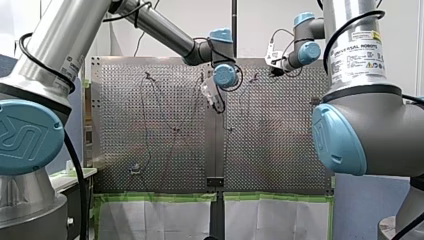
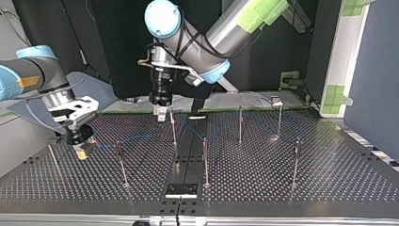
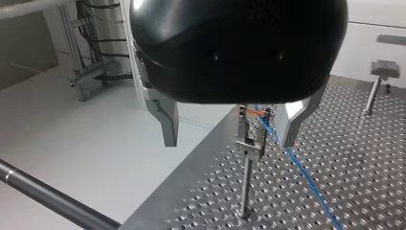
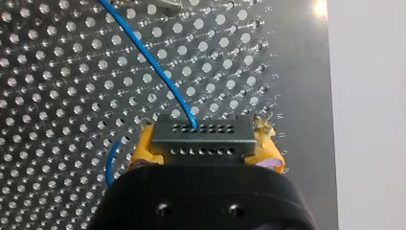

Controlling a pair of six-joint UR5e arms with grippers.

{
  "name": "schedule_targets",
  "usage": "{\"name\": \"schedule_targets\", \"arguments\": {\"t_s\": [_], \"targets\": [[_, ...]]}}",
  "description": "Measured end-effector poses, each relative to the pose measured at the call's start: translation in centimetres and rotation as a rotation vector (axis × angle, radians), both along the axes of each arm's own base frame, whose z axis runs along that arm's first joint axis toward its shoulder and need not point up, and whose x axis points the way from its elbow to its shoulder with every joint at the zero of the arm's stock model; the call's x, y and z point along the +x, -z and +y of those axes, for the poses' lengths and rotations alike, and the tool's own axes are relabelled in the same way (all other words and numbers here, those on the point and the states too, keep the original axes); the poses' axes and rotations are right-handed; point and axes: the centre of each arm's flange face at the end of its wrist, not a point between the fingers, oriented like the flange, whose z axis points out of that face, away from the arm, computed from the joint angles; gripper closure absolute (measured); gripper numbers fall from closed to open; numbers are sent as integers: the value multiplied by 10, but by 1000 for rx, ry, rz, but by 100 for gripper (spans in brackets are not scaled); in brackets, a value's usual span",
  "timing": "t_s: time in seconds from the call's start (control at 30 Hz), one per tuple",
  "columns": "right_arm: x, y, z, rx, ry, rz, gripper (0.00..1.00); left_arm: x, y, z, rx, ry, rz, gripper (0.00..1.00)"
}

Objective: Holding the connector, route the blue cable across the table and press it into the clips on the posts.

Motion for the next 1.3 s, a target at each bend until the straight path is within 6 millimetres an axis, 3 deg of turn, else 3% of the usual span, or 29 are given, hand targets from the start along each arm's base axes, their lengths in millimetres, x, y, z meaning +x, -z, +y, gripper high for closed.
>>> {"name": "schedule_targets", "arguments": {"t_s": [0.4, 0.6, 0.97, 1.1, 1.3], "targets": [[0, 0, 0, 0, 1, 1, 100, -9, 41, 12, 9, -4, 1, 0], [0, 1, 0, 0, 1, 1, 100, -3, 82, 23, 35, -23, 27, 0], [0, 2, -1, 2, 1, 2, 100, 22, 139, 67, 62, -107, 62, 0], [0, 2, -1, 3, 1, 2, 100, 28, 150, 85, 62, -138, 65, 0], [0, 3, -2, 4, 2, 2, 100, 21, 160, 98, 55, -150, 57, 0]]}}
